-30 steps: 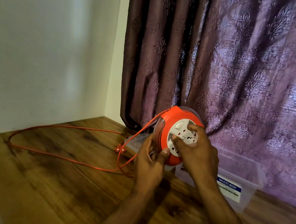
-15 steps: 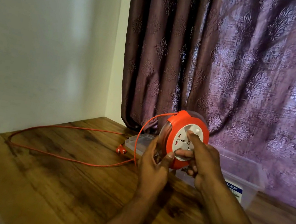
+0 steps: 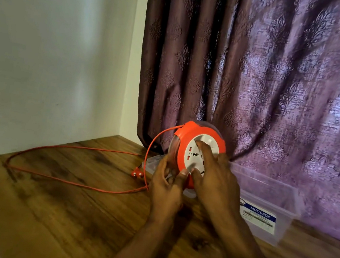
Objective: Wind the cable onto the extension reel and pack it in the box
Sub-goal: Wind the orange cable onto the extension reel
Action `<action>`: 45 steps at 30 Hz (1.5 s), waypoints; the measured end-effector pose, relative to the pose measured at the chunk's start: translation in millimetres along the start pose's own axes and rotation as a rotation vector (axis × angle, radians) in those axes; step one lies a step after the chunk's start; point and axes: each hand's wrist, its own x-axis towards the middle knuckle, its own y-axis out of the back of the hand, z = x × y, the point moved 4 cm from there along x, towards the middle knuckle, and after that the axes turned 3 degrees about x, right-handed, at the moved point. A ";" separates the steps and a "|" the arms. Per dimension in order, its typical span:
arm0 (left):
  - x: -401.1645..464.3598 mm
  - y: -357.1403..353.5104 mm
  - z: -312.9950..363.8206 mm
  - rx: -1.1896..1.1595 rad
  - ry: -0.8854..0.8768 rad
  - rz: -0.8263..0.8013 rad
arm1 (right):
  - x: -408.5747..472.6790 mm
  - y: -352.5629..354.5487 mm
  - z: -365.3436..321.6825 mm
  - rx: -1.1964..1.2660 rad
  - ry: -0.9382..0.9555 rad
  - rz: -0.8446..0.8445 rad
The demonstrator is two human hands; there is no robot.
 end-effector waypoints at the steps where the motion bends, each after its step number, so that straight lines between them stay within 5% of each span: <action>1: -0.2 -0.5 -0.3 -0.003 0.010 -0.005 | 0.3 -1.0 0.6 -0.021 0.000 -0.007; 10: -2.7 -2.5 2.0 0.043 -0.015 -0.044 | 3.1 1.8 11.2 0.040 -0.046 0.115; 19: -3.5 -3.6 -3.4 0.098 -0.025 -0.058 | 8.3 2.6 29.9 0.354 -0.315 0.159; 33: -10.7 -6.8 -0.6 0.176 -0.062 -0.107 | 4.8 -10.7 41.4 1.170 -0.725 -0.021; 36: -10.7 -7.4 -2.9 0.173 -0.041 -0.108 | 5.5 -8.0 43.0 1.062 -0.665 0.001; 41: -4.7 -3.9 -1.2 0.133 -0.061 -0.061 | 6.2 6.3 33.6 0.450 -0.408 0.173; 45: -2.0 0.1 2.7 0.114 -0.073 -0.010 | 4.1 10.0 12.7 0.103 -0.120 0.151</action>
